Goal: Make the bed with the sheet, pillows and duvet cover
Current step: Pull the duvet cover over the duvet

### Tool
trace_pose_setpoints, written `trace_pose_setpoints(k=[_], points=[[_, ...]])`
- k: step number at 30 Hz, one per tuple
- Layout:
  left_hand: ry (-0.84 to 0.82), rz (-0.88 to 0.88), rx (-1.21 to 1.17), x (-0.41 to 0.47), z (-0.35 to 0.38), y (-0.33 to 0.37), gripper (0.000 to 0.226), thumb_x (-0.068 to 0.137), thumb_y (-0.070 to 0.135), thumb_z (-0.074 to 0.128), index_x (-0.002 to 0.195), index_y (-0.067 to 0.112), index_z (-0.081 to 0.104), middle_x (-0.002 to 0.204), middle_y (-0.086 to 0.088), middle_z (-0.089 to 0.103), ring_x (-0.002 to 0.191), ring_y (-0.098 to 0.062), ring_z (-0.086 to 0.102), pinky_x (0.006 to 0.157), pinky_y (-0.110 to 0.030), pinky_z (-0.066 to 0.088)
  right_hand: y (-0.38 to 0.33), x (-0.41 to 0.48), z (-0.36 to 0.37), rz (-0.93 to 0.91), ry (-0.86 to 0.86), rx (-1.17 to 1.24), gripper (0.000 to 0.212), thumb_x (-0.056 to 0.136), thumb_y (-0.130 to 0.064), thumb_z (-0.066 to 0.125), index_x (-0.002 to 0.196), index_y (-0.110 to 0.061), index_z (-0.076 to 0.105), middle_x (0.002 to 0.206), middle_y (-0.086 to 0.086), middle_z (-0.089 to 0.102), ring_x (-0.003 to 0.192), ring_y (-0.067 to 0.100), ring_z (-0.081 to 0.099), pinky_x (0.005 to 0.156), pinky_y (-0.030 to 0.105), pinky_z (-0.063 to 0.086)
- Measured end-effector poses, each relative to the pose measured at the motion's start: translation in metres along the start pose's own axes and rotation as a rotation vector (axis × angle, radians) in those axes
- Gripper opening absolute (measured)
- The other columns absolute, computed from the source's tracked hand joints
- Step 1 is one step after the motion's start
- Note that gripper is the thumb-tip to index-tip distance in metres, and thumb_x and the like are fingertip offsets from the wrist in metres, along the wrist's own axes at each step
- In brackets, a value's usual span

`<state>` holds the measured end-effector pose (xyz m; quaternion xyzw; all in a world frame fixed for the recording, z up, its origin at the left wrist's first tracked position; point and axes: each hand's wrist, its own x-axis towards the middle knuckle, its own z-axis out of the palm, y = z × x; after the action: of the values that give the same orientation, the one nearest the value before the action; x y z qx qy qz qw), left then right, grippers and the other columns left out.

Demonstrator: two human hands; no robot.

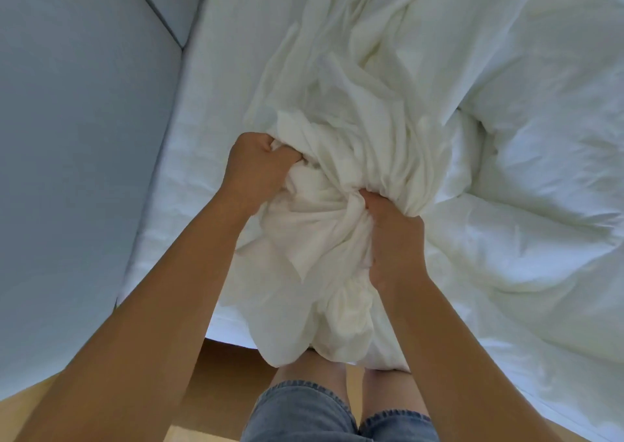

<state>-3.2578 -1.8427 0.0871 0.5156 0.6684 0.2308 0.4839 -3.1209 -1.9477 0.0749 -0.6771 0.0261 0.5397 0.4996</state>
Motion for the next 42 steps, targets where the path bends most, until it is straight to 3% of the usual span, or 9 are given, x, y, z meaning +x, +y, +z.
trace_pose_setpoints(k=[9, 14, 17, 26, 30, 33, 37, 39, 42], points=[[0.036, -0.156, -0.169, -0.110, -0.014, -0.044, 0.025, 0.079, 0.018, 0.070, 0.054, 0.020, 0.068, 0.059, 0.003, 0.065, 0.057, -0.009, 0.062, 0.053, -0.021, 0.048, 0.011, -0.010, -0.084, -0.047, 0.155, -0.003, 0.017, 0.067, -0.013, 0.069, 0.081, -0.024, 0.067, 0.072, -0.011, 0.070, 0.081, 0.014, 0.066, 0.065, 0.028, 0.051], [-0.069, -0.195, -0.026, -0.170, 0.017, -0.066, 0.052, 0.085, 0.016, 0.061, 0.045, 0.021, 0.028, 0.046, 0.003, 0.025, 0.044, -0.011, 0.027, 0.048, -0.026, 0.023, 0.025, -0.001, -0.073, 0.030, 0.127, -0.082, 0.008, 0.079, -0.014, 0.064, 0.078, -0.022, 0.062, 0.088, 0.000, 0.067, 0.084, 0.015, 0.062, 0.067, 0.027, 0.049], [-0.120, -0.167, -0.093, -0.191, 0.027, -0.054, 0.046, 0.086, 0.012, 0.059, 0.048, 0.016, 0.034, 0.046, 0.002, 0.030, 0.043, -0.012, 0.031, 0.045, -0.022, 0.025, 0.014, 0.002, -0.069, 0.006, 0.119, -0.112, 0.008, 0.079, -0.019, 0.066, 0.082, -0.021, 0.059, 0.086, -0.005, 0.063, 0.080, 0.012, 0.058, 0.060, 0.022, 0.043], [0.530, -0.173, -0.129, -0.197, -0.044, -0.029, 0.019, 0.085, 0.015, 0.059, 0.067, 0.017, 0.051, 0.037, 0.015, 0.051, 0.036, 0.003, 0.049, 0.038, -0.008, 0.039, 0.010, -0.028, -0.151, -0.099, -0.118, -0.166, 0.017, 0.061, -0.019, 0.074, 0.077, -0.024, 0.072, 0.081, -0.005, 0.073, 0.081, 0.016, 0.068, 0.071, 0.031, 0.055], [0.379, -0.470, -0.163, -0.245, 0.014, -0.120, 0.017, 0.089, 0.021, 0.060, 0.078, 0.008, 0.060, 0.068, -0.002, 0.059, 0.061, -0.015, 0.055, 0.060, -0.025, 0.045, 0.032, -0.009, -0.210, -0.085, -0.040, -0.220, 0.023, 0.070, -0.011, 0.075, 0.088, -0.023, 0.068, 0.085, -0.009, 0.070, 0.092, 0.014, 0.065, 0.064, 0.021, 0.049], [0.181, -0.491, 0.014, -0.296, 0.077, -0.177, 0.039, 0.092, 0.027, 0.054, 0.057, 0.011, 0.048, 0.053, 0.002, 0.045, 0.053, -0.012, 0.042, 0.053, -0.026, 0.031, 0.042, 0.005, -0.222, -0.069, -0.028, -0.420, 0.045, 0.072, -0.011, 0.075, 0.113, -0.014, 0.058, 0.107, 0.000, 0.064, 0.101, 0.021, 0.059, 0.080, 0.030, 0.050], [0.032, -0.478, 0.173, -0.283, 0.100, -0.189, 0.019, 0.092, 0.030, 0.056, 0.090, 0.012, 0.062, 0.082, -0.002, 0.061, 0.082, -0.023, 0.057, 0.063, -0.029, 0.041, 0.028, 0.002, -0.212, -0.489, 0.158, -0.815, 0.077, 0.073, -0.015, 0.069, 0.138, -0.007, 0.029, 0.137, 0.012, 0.035, 0.121, 0.030, 0.039, 0.094, 0.036, 0.037], [0.011, -0.559, 0.076, -0.255, 0.090, -0.179, 0.040, 0.094, 0.027, 0.053, 0.131, 0.013, 0.049, 0.123, -0.008, 0.057, 0.110, -0.024, 0.052, 0.083, -0.032, 0.041, 0.024, -0.013, -0.191, -0.896, 0.066, -0.939, 0.077, 0.071, -0.017, 0.064, 0.139, -0.005, 0.030, 0.136, 0.014, 0.033, 0.123, 0.031, 0.033, 0.099, 0.035, 0.029], [-0.163, -0.530, 0.005, -0.215, 0.064, -0.169, 0.048, 0.090, 0.031, 0.055, 0.136, 0.021, 0.044, 0.131, 0.004, 0.051, 0.118, -0.021, 0.049, 0.092, -0.030, 0.038, 0.038, -0.024, -0.142, -1.112, -0.217, -1.247, 0.067, 0.076, -0.036, 0.063, 0.132, -0.004, 0.043, 0.132, 0.016, 0.041, 0.124, 0.033, 0.035, 0.103, 0.038, 0.026]])
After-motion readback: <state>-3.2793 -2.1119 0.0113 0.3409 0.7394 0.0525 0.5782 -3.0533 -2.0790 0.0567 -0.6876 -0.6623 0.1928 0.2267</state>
